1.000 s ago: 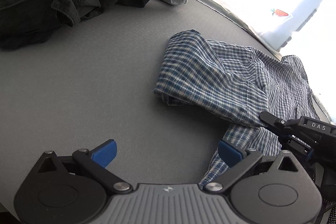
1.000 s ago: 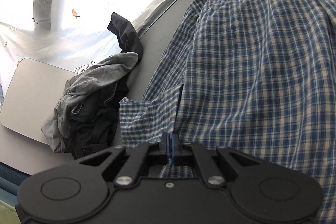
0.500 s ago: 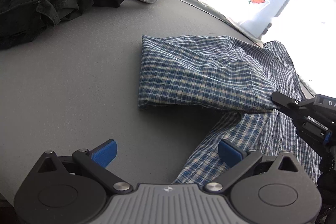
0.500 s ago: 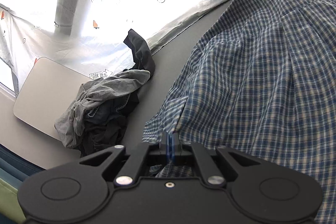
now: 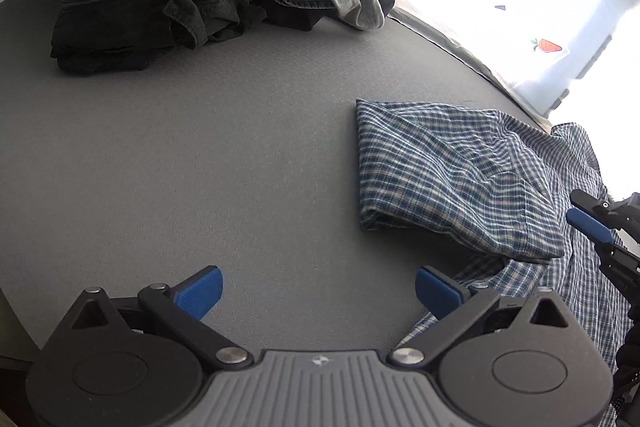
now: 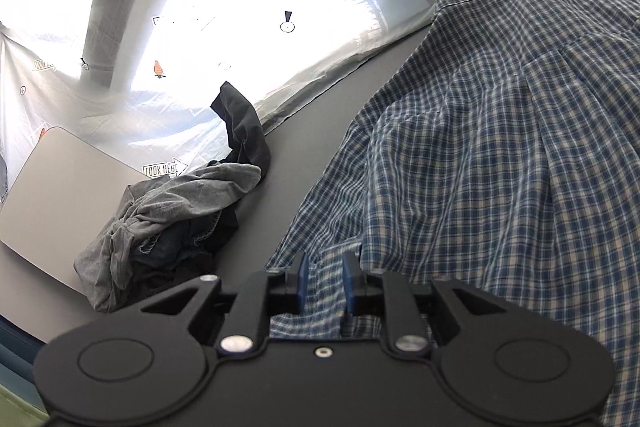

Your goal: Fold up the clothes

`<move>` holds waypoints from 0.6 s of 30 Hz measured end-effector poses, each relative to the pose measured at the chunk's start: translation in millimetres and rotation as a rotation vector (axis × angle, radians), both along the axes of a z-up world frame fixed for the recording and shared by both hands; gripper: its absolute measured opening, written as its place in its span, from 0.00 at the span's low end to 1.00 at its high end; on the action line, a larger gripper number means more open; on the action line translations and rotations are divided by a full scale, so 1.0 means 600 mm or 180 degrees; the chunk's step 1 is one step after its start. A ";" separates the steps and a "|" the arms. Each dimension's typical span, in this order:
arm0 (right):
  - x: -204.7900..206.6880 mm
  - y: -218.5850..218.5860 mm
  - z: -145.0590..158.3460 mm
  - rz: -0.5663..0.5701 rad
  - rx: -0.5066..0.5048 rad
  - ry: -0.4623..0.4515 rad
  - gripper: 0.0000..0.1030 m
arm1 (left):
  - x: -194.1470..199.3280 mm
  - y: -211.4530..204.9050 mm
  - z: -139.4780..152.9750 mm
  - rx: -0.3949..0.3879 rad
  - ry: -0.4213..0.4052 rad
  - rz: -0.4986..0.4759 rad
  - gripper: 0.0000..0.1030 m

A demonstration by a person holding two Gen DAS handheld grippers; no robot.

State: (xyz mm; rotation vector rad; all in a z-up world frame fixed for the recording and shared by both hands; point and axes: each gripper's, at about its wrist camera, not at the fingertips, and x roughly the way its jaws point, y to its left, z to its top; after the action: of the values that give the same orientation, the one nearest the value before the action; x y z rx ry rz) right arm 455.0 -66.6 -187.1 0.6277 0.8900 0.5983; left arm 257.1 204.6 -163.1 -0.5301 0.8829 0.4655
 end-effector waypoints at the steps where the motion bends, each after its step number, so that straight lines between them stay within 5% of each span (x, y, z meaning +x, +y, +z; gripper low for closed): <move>1: 0.002 0.010 0.000 0.0022 -0.0097 -0.0025 0.22 | 0.004 0.005 -0.001 0.0005 0.0004 -0.0024 0.98; 6: 0.000 0.051 -0.025 0.0092 -0.0600 -0.0008 0.24 | 0.025 0.027 -0.008 0.0016 0.0012 -0.0202 0.98; 13: -0.017 0.083 -0.060 0.0085 -0.1152 -0.0021 0.40 | 0.048 0.051 -0.022 -0.0033 0.0017 -0.0369 0.98; 18: -0.020 0.094 -0.060 0.0054 -0.1315 -0.0130 0.43 | 0.055 0.057 -0.028 -0.0056 0.0031 -0.0458 0.98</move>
State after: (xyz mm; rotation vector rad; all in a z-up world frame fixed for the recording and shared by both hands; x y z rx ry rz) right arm 442.9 -10.0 -223.0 0.2345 0.9468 0.4228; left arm 290.2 238.6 -179.9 -0.4768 0.9284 0.3299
